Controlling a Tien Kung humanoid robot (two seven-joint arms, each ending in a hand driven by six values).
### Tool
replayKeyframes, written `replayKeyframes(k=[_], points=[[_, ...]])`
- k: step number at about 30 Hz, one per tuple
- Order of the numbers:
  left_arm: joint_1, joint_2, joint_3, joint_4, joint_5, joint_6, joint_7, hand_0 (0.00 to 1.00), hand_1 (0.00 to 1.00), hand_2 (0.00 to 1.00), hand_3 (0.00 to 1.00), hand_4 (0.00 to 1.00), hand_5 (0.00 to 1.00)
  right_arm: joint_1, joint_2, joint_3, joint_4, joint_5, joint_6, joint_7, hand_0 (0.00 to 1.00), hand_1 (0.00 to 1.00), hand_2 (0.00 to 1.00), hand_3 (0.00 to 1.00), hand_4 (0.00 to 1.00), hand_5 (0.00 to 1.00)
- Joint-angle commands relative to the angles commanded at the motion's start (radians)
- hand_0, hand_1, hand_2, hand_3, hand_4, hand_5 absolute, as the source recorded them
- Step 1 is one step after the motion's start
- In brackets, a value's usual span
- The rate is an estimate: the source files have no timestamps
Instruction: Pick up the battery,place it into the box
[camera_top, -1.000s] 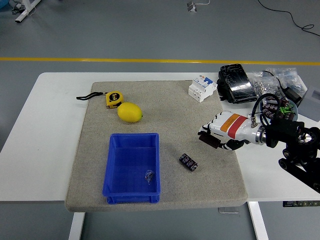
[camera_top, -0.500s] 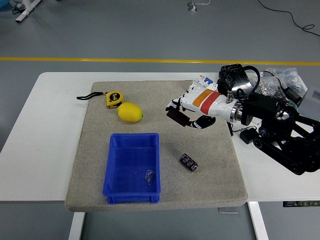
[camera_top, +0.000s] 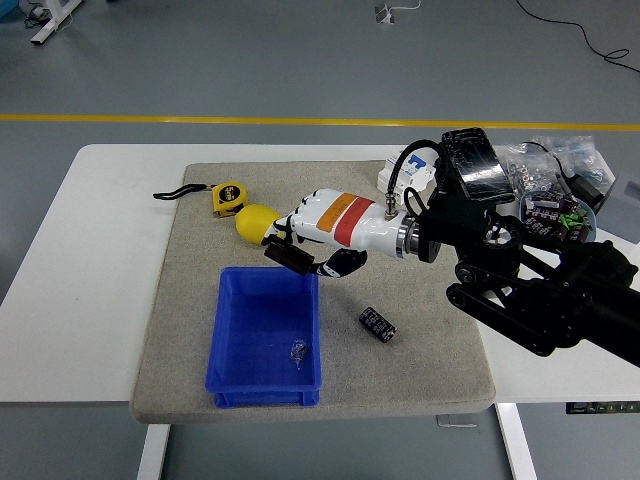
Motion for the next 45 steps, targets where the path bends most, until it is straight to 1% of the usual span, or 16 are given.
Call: replayKeyframes(k=[4,5,10,11,16,17,22,23,26,30,34,35,36,40,41,45], points=[[0.0,0.002,-0.002,0.0,-0.001,0.003,-0.002,0.674,0.613,0.7,0.636,0.738,0.577,0.001,0.016,-0.027,-0.002,-0.006,0.011,-0.005,0.651,0.51,0.575,0.563,0.741,0.08],[0.0,0.002,-0.003,0.0,0.0,0.004,-0.001,0.673,0.607,0.695,0.634,0.738,0.576,0.001,0.019,-0.032,-0.002,-0.006,0.012,-0.005,0.663,0.545,0.644,0.658,0.837,0.153],[0.002,0.001,-0.006,0.0,0.003,0.005,0.0,0.673,0.607,0.695,0.634,0.738,0.576,0.0,0.037,-0.061,-0.001,-0.014,0.029,-0.015,0.663,0.545,0.644,0.658,0.837,0.153],[0.003,0.001,-0.007,0.0,0.004,0.004,0.001,0.672,0.61,0.696,0.634,0.741,0.579,0.0,0.041,-0.065,-0.001,-0.014,0.03,-0.016,0.684,0.62,0.716,0.817,0.937,0.204],[0.003,0.001,-0.01,-0.001,0.01,0.004,0.004,0.672,0.61,0.696,0.634,0.741,0.579,0.006,0.055,-0.079,-0.008,-0.018,0.028,-0.017,0.684,0.62,0.716,0.817,0.937,0.204],[0.002,0.001,-0.011,-0.001,0.012,0.004,0.004,0.672,0.605,0.693,0.633,0.74,0.575,0.007,0.057,-0.08,-0.009,-0.019,0.027,-0.016,0.687,0.641,0.782,0.908,0.94,0.207],[0.0,0.002,-0.01,-0.002,0.015,0.004,0.005,0.672,0.605,0.693,0.633,0.74,0.575,0.008,0.057,-0.075,-0.017,-0.019,0.021,-0.014,0.687,0.641,0.782,0.908,0.94,0.207],[0.0,0.002,-0.011,-0.002,0.015,0.004,0.005,0.671,0.602,0.692,0.631,0.737,0.571,0.007,0.056,-0.073,-0.018,-0.019,0.021,-0.014,0.69,0.653,0.817,0.943,0.941,0.204],[-0.001,0.002,-0.01,-0.002,0.014,0.004,0.004,0.671,0.602,0.692,0.631,0.737,0.571,0.006,0.048,-0.061,-0.021,-0.023,0.026,-0.016,0.69,0.653,0.817,0.943,0.941,0.204],[0.001,0.002,-0.011,-0.002,0.014,0.005,0.005,0.667,0.6,0.691,0.63,0.737,0.568,0.008,0.018,-0.038,-0.01,-0.025,0.033,-0.017,0.695,0.656,0.806,0.922,0.952,0.222],[0.006,0.003,-0.012,-0.002,0.012,0.004,0.005,0.667,0.6,0.691,0.63,0.737,0.568,0.018,-0.046,-0.025,0.024,-0.036,0.054,-0.022,0.695,0.656,0.806,0.922,0.952,0.222],[0.006,0.002,-0.012,-0.002,0.012,0.004,0.005,0.668,0.602,0.691,0.629,0.735,0.565,0.019,-0.057,-0.024,0.031,-0.038,0.059,-0.023,0.692,0.657,0.795,0.877,0.96,0.236],[0.008,0.003,-0.011,-0.001,0.009,0.003,0.004,0.668,0.602,0.691,0.629,0.735,0.565,0.018,-0.084,-0.021,0.051,-0.045,0.07,-0.028,0.692,0.657,0.795,0.877,0.96,0.236],[0.01,0.002,-0.012,-0.001,0.011,0.002,0.006,0.668,0.602,0.691,0.629,0.735,0.565,0.007,-0.152,-0.013,0.106,-0.059,0.09,-0.034,0.692,0.657,0.795,0.877,0.96,0.236],[0.011,0.002,-0.012,-0.001,0.011,0.001,0.006,0.669,0.603,0.692,0.63,0.735,0.566,0.002,-0.168,-0.012,0.117,-0.059,0.092,-0.034,0.692,0.648,0.761,0.823,0.972,0.25],[0.015,0.001,-0.016,-0.001,0.017,-0.001,0.008,0.669,0.603,0.692,0.63,0.735,0.566,-0.023,-0.211,-0.006,0.15,-0.073,0.108,-0.041,0.692,0.648,0.761,0.823,0.972,0.25]])
